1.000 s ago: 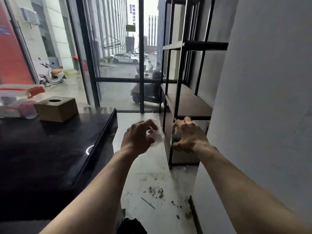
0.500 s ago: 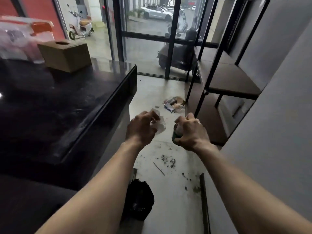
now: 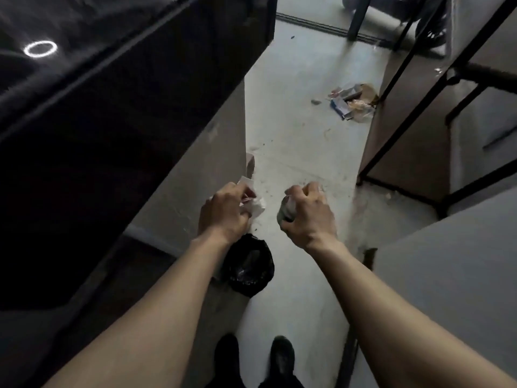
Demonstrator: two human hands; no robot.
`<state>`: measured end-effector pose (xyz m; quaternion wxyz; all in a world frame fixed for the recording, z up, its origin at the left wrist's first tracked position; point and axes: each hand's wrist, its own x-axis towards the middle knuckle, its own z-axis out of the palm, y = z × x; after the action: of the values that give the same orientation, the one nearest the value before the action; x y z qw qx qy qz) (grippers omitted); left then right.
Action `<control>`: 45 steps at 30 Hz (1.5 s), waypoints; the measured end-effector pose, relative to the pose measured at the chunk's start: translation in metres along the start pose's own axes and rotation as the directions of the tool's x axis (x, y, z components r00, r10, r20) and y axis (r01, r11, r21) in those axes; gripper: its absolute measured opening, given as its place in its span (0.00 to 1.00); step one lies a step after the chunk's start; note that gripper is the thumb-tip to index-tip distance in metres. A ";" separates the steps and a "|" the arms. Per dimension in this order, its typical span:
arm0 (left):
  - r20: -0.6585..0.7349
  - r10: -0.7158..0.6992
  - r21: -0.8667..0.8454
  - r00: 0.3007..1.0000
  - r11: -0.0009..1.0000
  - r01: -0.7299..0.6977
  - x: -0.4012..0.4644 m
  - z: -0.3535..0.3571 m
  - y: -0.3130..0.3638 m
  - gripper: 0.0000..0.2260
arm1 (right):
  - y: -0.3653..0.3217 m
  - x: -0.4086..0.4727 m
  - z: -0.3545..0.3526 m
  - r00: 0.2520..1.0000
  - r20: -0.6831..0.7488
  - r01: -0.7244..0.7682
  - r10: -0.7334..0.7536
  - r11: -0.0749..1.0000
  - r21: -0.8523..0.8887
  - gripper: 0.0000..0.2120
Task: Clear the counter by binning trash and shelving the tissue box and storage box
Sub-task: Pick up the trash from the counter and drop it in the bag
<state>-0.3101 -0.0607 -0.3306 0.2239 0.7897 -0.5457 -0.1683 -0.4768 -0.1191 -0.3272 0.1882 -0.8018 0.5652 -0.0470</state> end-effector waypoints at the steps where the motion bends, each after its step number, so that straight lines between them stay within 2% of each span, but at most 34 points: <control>1: 0.012 -0.037 0.011 0.999 0.999 0.036 0.001 0.016 -0.009 0.12 | 0.008 0.005 0.018 0.999 0.032 0.003 -0.003 1.000 0.008 0.25; 9: 0.102 -0.261 -0.003 0.960 0.965 0.263 -0.014 0.116 -0.065 0.16 | 0.047 0.017 0.127 0.977 0.210 0.038 -0.040 0.999 0.017 0.26; 16: 0.106 -0.384 -0.026 0.917 0.921 0.389 -0.013 0.167 -0.097 0.18 | 0.051 0.034 0.183 0.950 0.307 0.065 -0.063 0.998 0.006 0.27; 20: 0.273 -0.419 0.016 0.866 0.902 0.431 -0.003 0.186 -0.107 0.28 | 0.058 0.041 0.202 0.910 0.411 0.028 -0.053 0.997 0.067 0.35; 22: 0.318 -0.431 0.047 0.845 0.897 0.440 -0.004 0.191 -0.111 0.30 | 0.068 0.039 0.204 0.896 0.442 0.009 -0.033 0.998 0.056 0.35; 28: 0.265 -0.441 0.051 0.857 0.894 0.445 -0.010 0.170 -0.110 0.25 | 0.090 0.030 0.179 0.883 0.468 -0.051 0.036 0.999 0.019 0.30; 34: 0.244 -0.420 0.087 0.874 0.907 0.411 0.000 0.134 -0.095 0.22 | 0.083 0.035 0.144 0.879 0.477 -0.021 0.008 1.000 0.023 0.27; 38: 0.260 -0.319 0.141 0.912 0.946 0.290 0.006 0.099 -0.060 0.27 | 0.069 0.033 0.101 0.902 0.430 0.030 -0.041 0.999 0.033 0.26; 45: 0.248 -0.143 0.211 0.958 0.973 0.091 -0.003 0.026 0.012 0.37 | 0.045 0.015 0.003 0.953 0.286 0.106 -0.102 0.994 0.003 0.29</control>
<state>-0.3344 -0.0659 -0.3459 0.0600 0.8098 -0.5367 -0.2292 -0.5111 -0.1451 -0.3480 0.2600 -0.8300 0.4894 0.0630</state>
